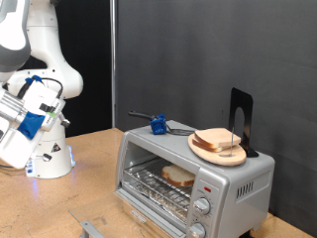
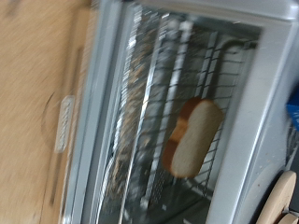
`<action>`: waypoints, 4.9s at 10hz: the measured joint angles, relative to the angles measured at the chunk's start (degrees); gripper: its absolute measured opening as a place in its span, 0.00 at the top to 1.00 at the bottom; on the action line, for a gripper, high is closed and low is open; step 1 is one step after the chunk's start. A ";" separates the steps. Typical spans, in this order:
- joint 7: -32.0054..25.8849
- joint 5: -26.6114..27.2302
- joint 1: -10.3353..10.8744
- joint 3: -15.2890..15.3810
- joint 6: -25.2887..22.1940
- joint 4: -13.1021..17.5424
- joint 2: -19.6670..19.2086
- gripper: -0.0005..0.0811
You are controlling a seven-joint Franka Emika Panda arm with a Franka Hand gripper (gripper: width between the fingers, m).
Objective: Make a piece of toast with the oven
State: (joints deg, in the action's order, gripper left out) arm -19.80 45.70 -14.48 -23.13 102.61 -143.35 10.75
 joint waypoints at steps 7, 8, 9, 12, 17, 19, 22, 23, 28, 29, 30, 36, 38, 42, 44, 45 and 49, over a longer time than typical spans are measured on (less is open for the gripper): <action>6.57 0.62 1.84 4.84 0.33 7.40 -17.22 0.00; 4.64 -0.02 1.84 5.01 1.51 7.26 -18.43 0.00; 3.13 -0.27 1.78 5.01 2.50 6.98 -19.31 0.00; 0.98 0.84 1.33 4.90 7.42 6.24 -21.96 0.00; -3.14 6.61 0.64 5.69 11.77 7.36 -28.93 0.00; -3.55 7.43 0.96 7.95 11.46 8.09 -31.21 0.00; -3.55 7.85 2.52 11.27 11.73 6.80 -32.15 0.00; -3.59 8.16 2.99 12.17 11.82 6.09 -32.08 0.00; -6.04 8.36 0.55 12.26 4.41 4.30 -25.71 0.00; -6.05 8.24 0.09 12.09 2.11 4.04 -23.99 0.00; -6.11 8.24 -0.14 11.96 -0.77 3.85 -22.09 0.00; -2.07 11.86 2.58 16.62 -4.61 -0.12 -10.07 0.00; 0.05 13.26 4.12 18.78 -3.97 -1.60 -7.00 0.00; 5.27 10.01 2.73 18.38 -4.04 -4.93 -2.71 0.00; 5.89 8.37 0.58 16.66 -3.92 -5.58 -2.37 0.00; 6.39 7.94 -0.02 16.32 -3.92 -5.58 -2.49 0.00; 6.28 11.49 -0.82 14.20 -9.01 -4.12 -3.29 0.00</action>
State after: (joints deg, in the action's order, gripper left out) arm -13.52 57.19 -15.30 -8.92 93.61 -147.47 7.46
